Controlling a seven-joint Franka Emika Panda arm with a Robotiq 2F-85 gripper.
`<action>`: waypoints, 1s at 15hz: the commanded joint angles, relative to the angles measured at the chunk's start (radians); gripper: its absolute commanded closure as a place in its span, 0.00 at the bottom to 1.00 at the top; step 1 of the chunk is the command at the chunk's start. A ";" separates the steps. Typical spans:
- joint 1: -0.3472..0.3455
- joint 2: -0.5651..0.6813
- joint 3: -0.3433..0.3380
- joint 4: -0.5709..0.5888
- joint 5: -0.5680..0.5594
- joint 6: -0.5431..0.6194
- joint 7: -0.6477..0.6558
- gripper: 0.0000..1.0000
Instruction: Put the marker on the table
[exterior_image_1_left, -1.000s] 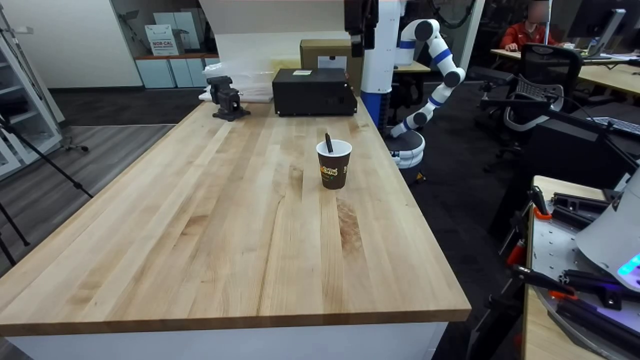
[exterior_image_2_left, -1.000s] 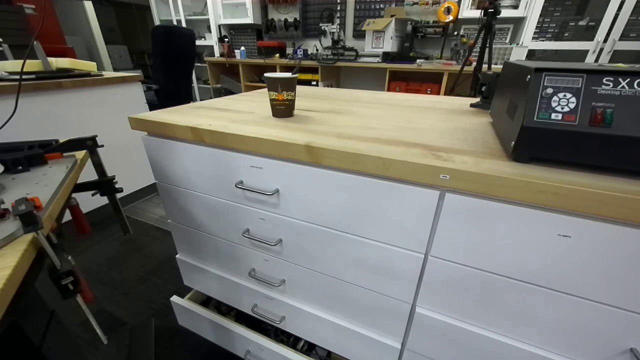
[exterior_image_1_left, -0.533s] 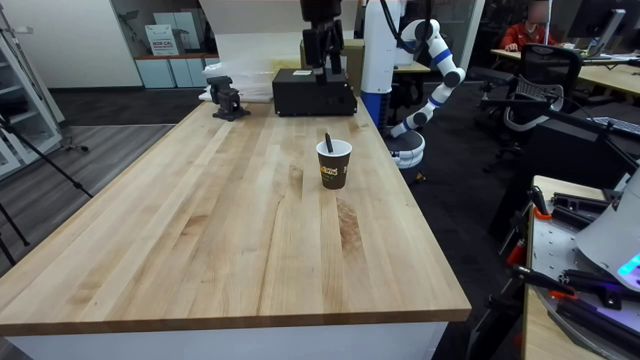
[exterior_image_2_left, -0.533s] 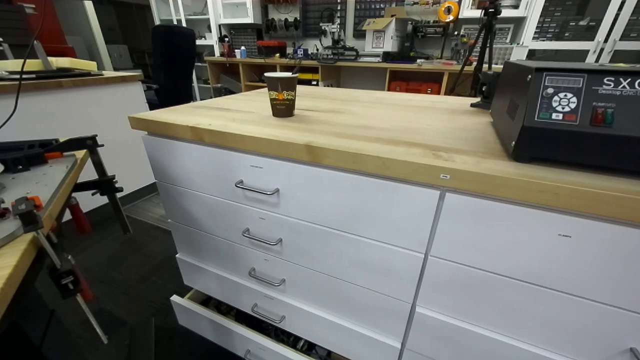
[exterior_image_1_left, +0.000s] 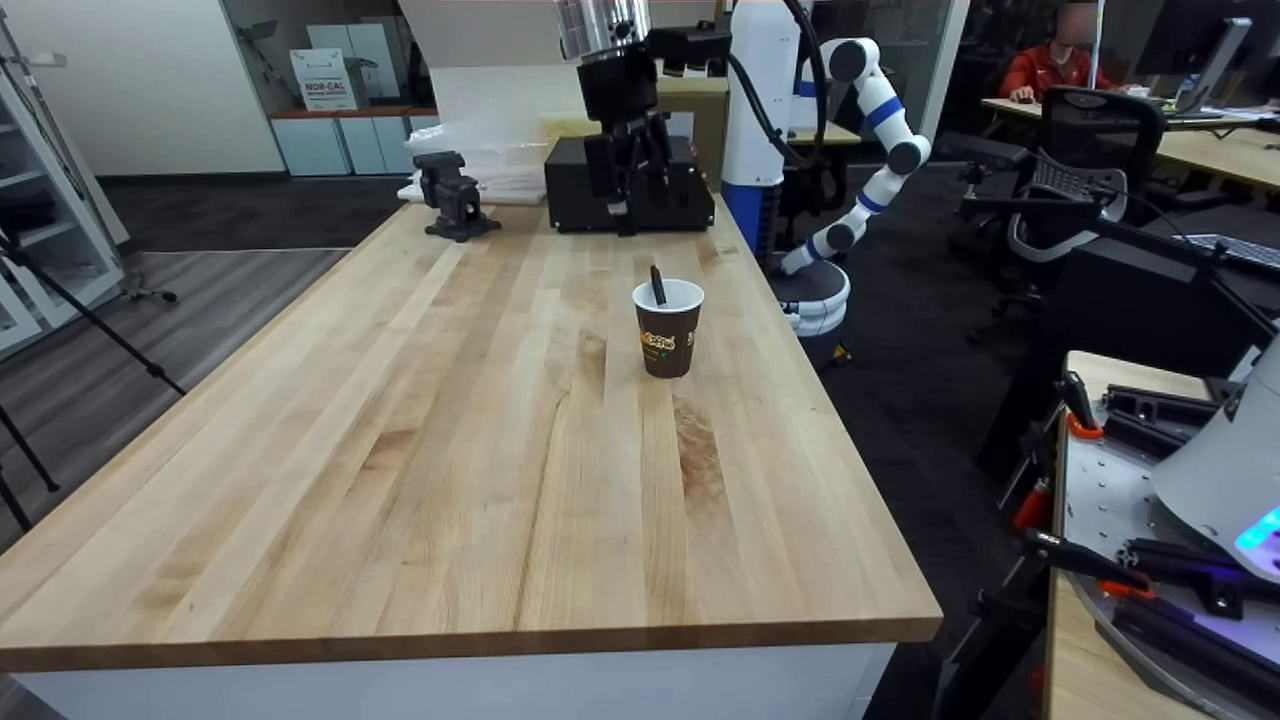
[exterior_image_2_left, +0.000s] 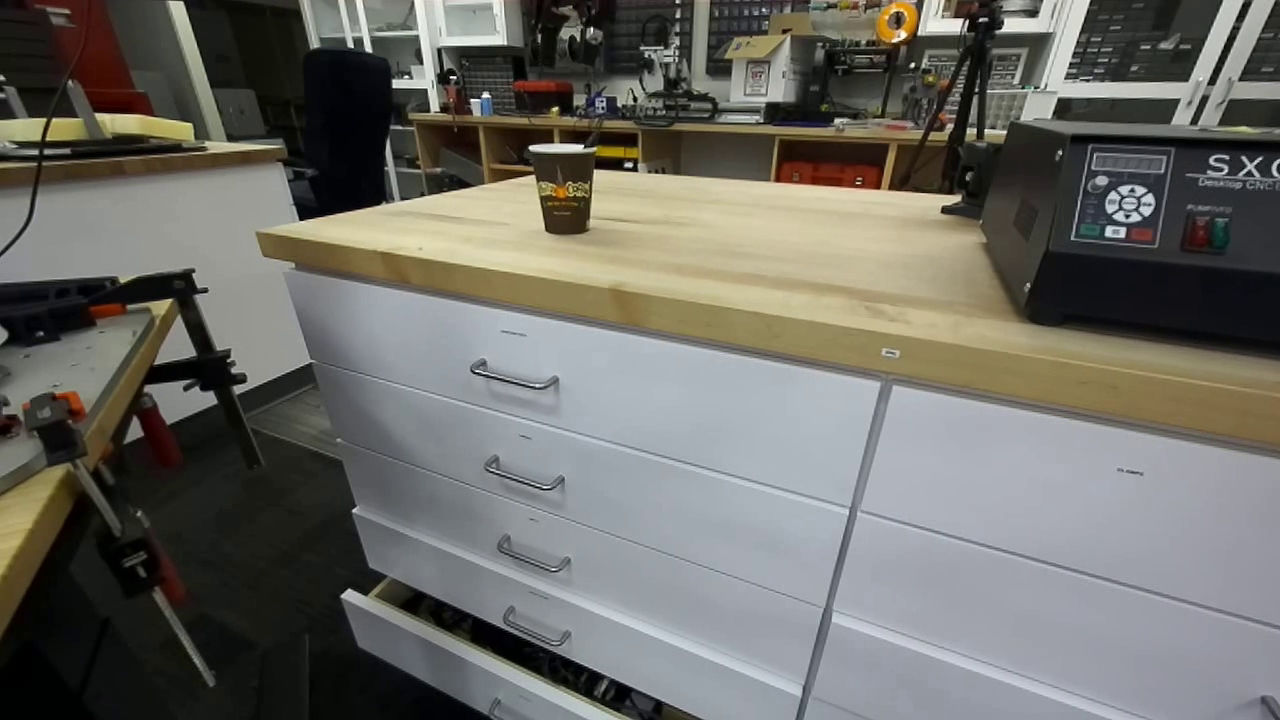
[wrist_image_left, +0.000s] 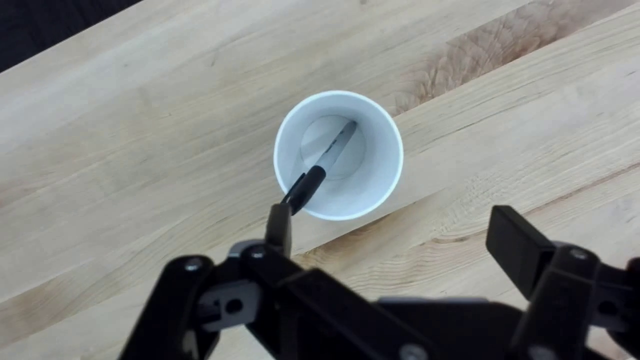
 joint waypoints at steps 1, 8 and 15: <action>-0.041 -0.003 -0.003 -0.043 0.094 0.047 -0.024 0.00; -0.059 -0.010 -0.031 -0.153 0.129 0.163 0.011 0.00; -0.033 0.008 -0.037 -0.131 0.100 0.177 0.045 0.25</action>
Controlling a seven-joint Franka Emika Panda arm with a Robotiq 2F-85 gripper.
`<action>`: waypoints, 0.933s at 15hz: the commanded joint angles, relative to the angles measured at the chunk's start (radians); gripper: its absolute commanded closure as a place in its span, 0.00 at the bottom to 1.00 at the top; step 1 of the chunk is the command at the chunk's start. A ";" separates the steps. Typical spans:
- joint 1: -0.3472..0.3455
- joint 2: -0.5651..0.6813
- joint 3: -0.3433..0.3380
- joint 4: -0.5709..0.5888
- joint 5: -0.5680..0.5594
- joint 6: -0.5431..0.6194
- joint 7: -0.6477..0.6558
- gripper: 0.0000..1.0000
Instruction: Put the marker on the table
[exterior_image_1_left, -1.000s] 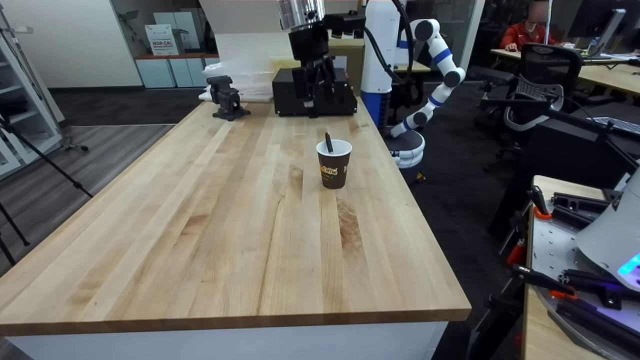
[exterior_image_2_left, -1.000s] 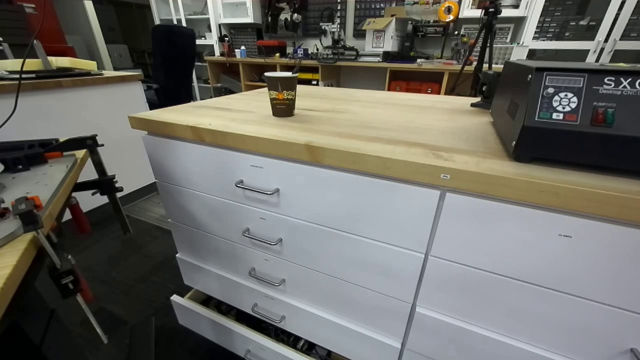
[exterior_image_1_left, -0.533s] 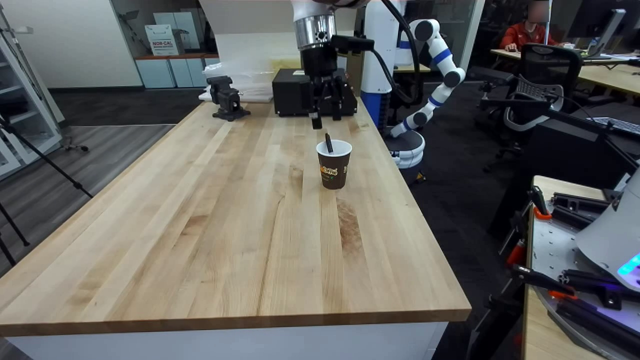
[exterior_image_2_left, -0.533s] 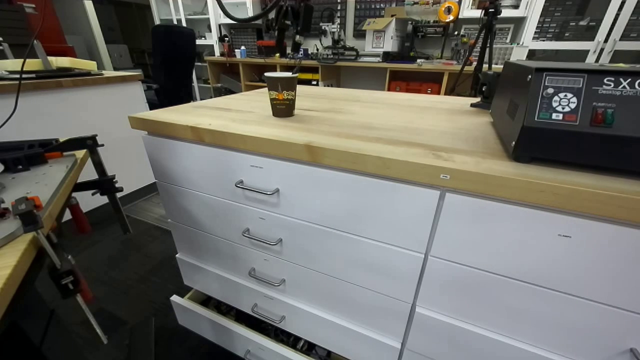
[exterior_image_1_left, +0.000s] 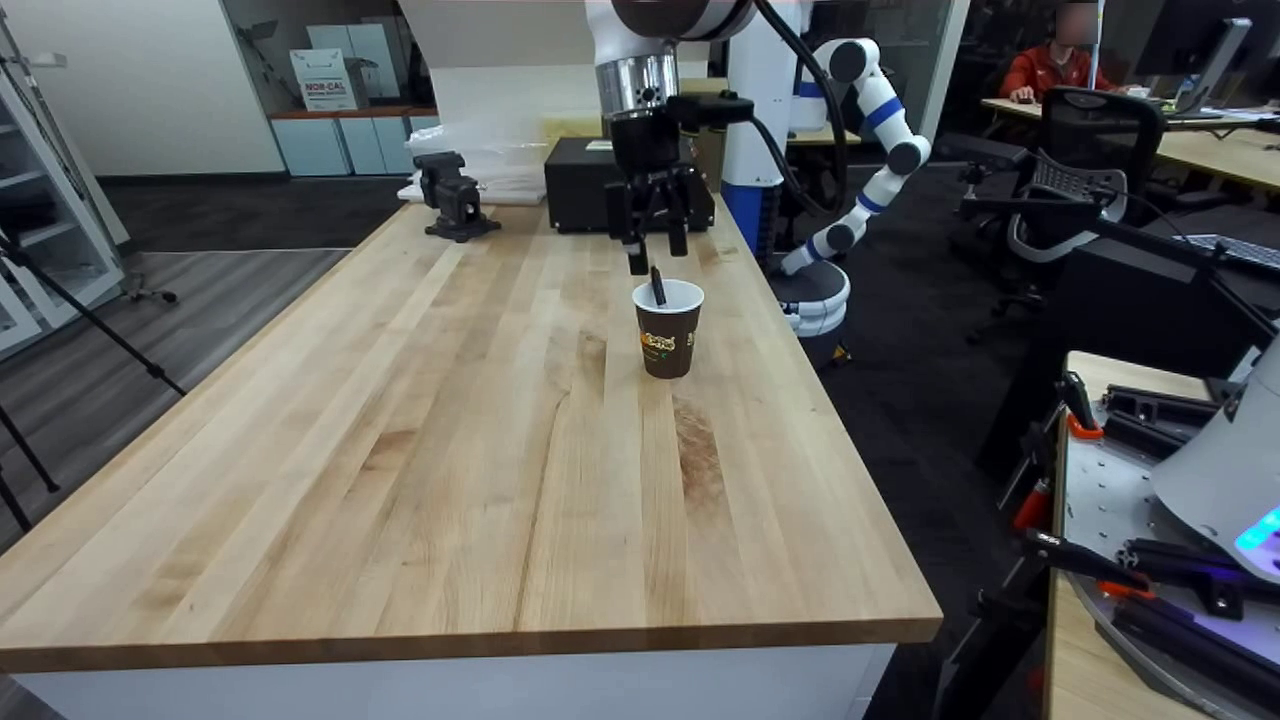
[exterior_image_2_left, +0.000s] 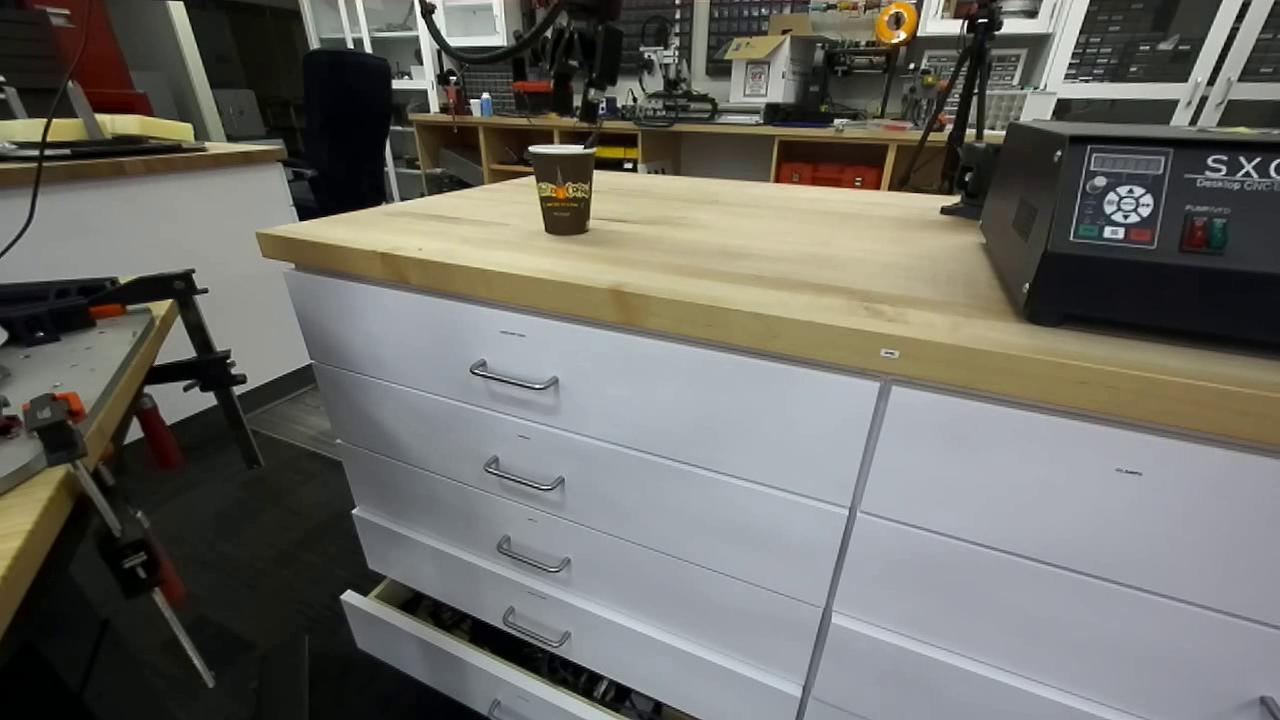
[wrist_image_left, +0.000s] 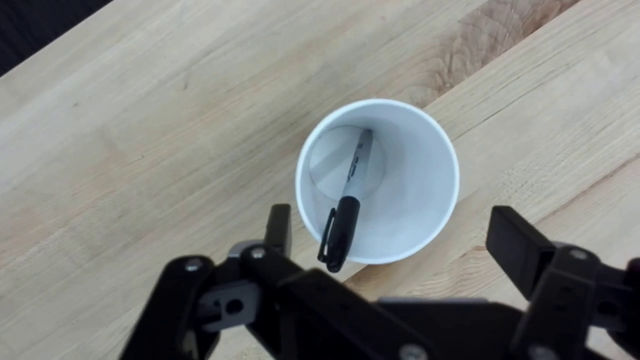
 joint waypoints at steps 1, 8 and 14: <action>0.022 0.001 -0.009 0.008 -0.022 0.018 0.038 0.26; 0.034 0.026 -0.022 0.024 -0.074 0.020 0.062 0.01; 0.033 0.070 -0.036 0.067 -0.108 0.017 0.068 0.28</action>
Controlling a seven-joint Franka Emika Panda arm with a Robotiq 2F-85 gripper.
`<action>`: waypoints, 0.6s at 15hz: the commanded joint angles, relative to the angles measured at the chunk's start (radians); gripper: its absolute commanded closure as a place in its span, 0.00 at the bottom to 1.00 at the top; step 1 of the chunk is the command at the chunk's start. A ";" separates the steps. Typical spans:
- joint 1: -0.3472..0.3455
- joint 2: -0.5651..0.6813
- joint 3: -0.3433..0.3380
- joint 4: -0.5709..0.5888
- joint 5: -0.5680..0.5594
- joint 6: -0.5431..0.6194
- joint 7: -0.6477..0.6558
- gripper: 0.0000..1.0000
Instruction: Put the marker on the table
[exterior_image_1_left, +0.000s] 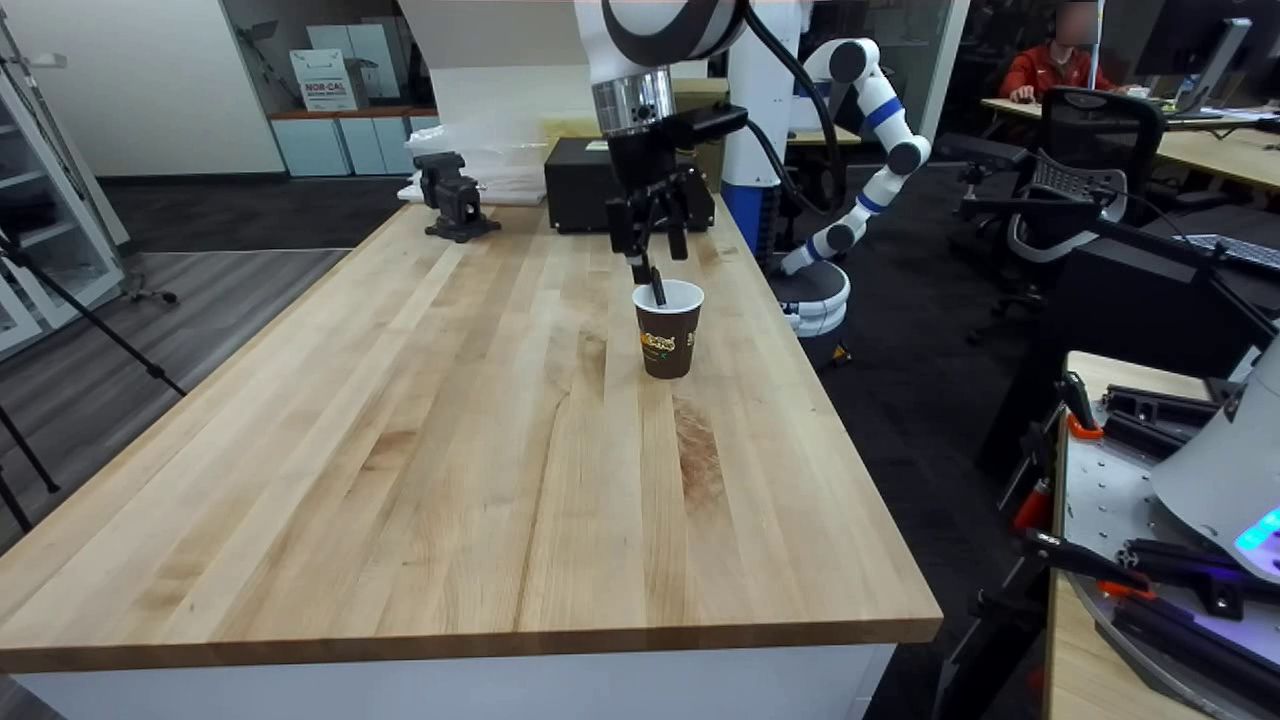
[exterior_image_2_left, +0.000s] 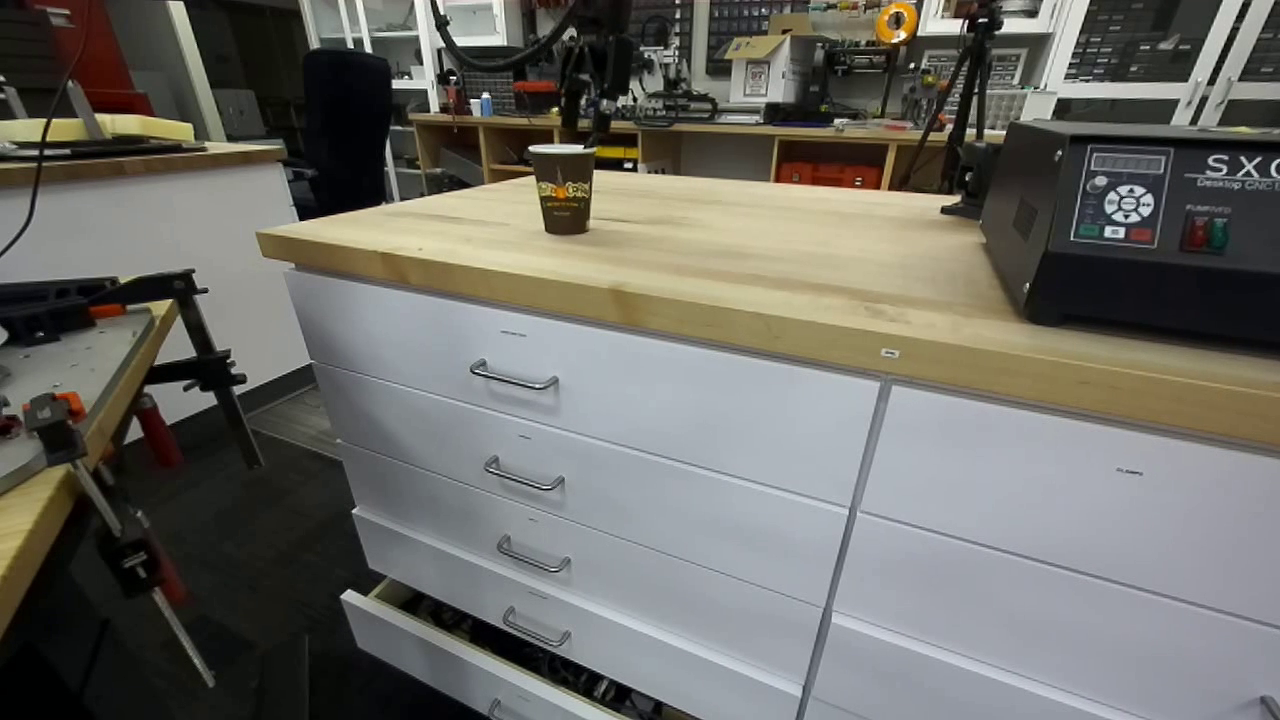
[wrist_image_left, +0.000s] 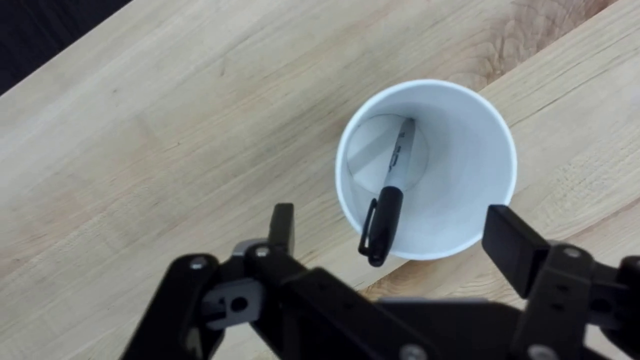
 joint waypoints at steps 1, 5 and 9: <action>0.013 0.034 -0.015 0.044 -0.028 0.007 0.031 0.34; 0.012 0.051 -0.019 0.068 -0.037 0.005 0.030 0.62; 0.010 0.043 -0.021 0.079 -0.047 -0.006 0.024 0.88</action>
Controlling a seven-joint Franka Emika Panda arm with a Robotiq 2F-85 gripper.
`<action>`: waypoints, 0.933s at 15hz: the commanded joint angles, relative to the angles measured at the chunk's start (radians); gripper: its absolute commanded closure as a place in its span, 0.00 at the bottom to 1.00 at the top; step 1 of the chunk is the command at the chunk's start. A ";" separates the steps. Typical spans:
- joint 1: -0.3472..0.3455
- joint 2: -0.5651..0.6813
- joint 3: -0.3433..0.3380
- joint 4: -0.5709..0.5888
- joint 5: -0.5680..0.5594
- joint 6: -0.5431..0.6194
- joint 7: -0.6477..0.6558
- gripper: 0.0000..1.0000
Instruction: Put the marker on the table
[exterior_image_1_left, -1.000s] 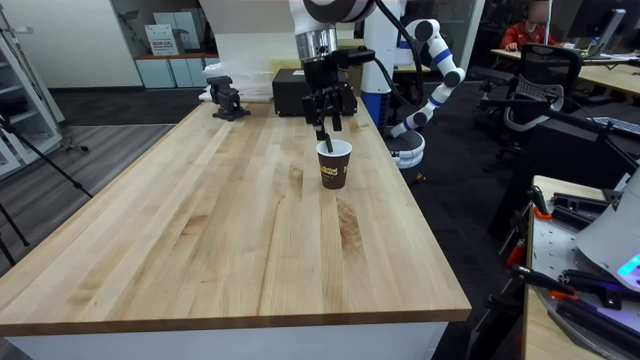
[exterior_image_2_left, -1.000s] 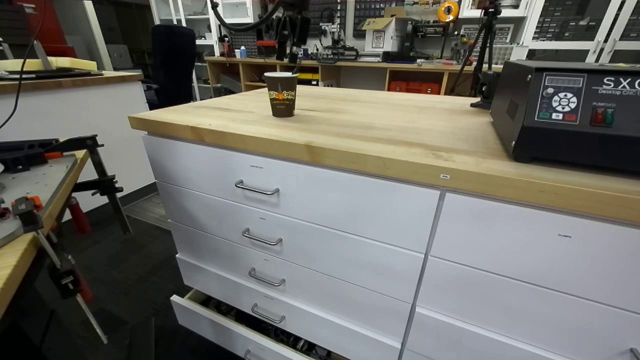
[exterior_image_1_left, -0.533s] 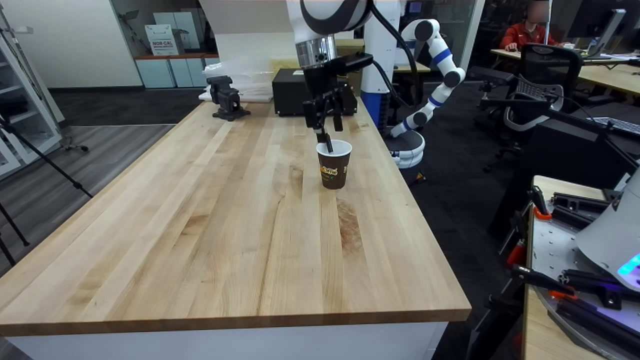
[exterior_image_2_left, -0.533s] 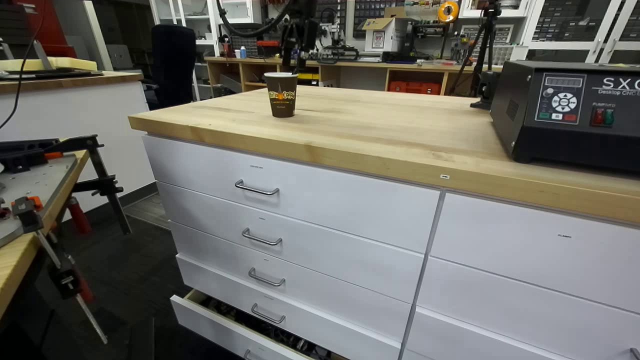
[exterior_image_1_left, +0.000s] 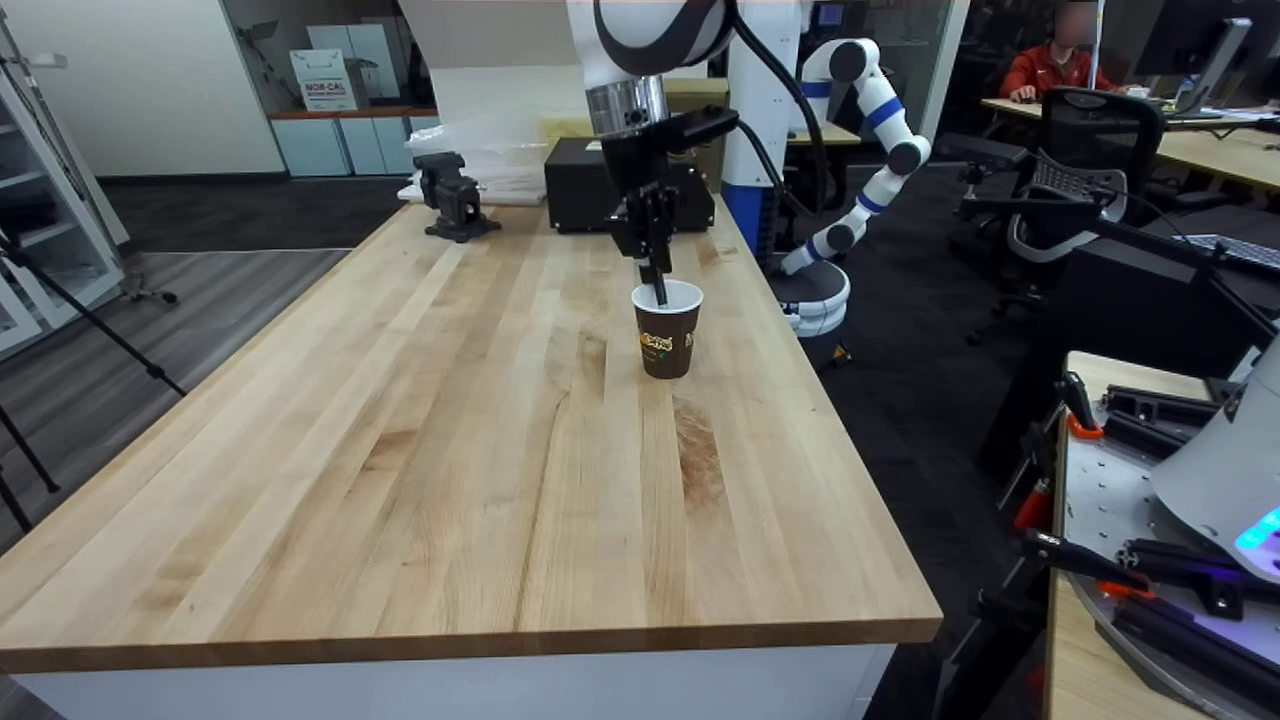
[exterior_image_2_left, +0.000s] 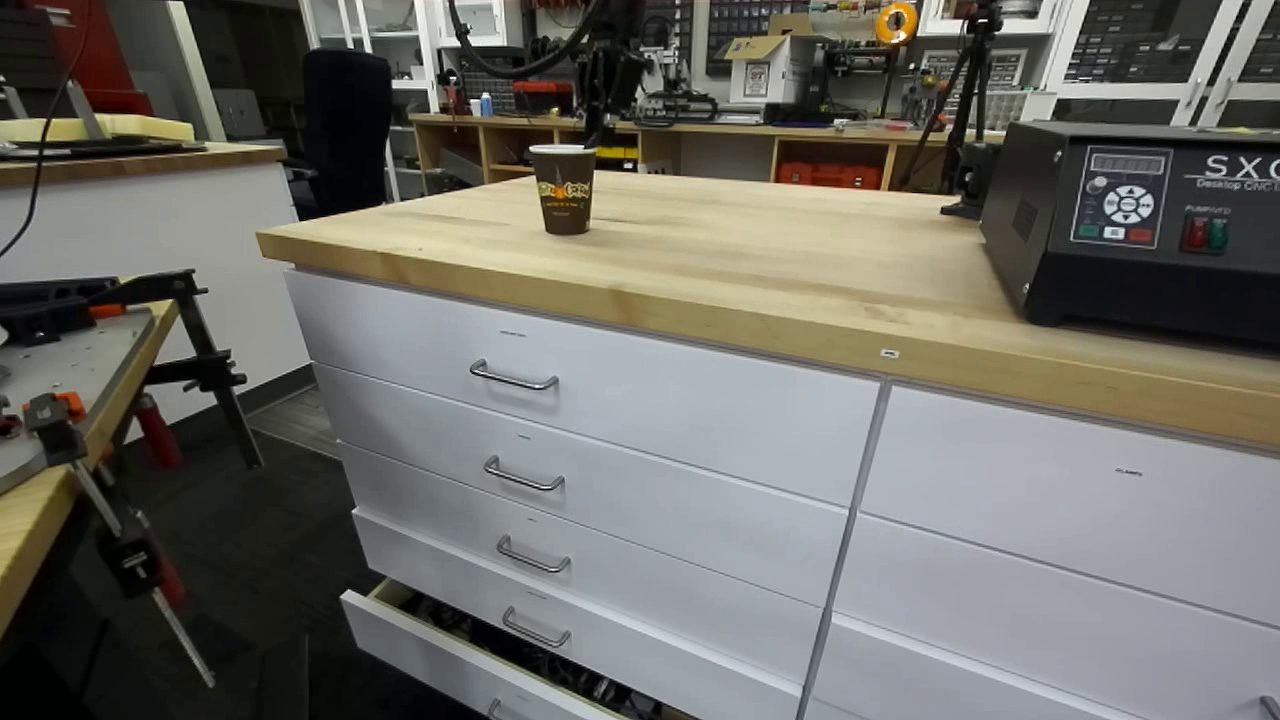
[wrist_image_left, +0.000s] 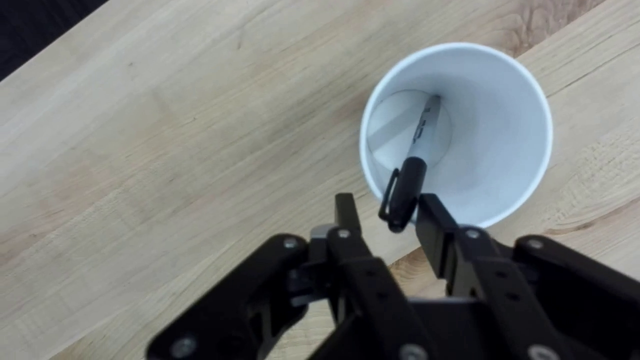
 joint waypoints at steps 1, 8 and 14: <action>0.009 0.002 -0.013 0.028 -0.023 -0.009 0.021 0.94; 0.016 -0.004 -0.011 0.031 -0.045 -0.030 0.018 0.69; 0.018 -0.004 -0.003 0.036 -0.037 -0.060 -0.002 0.31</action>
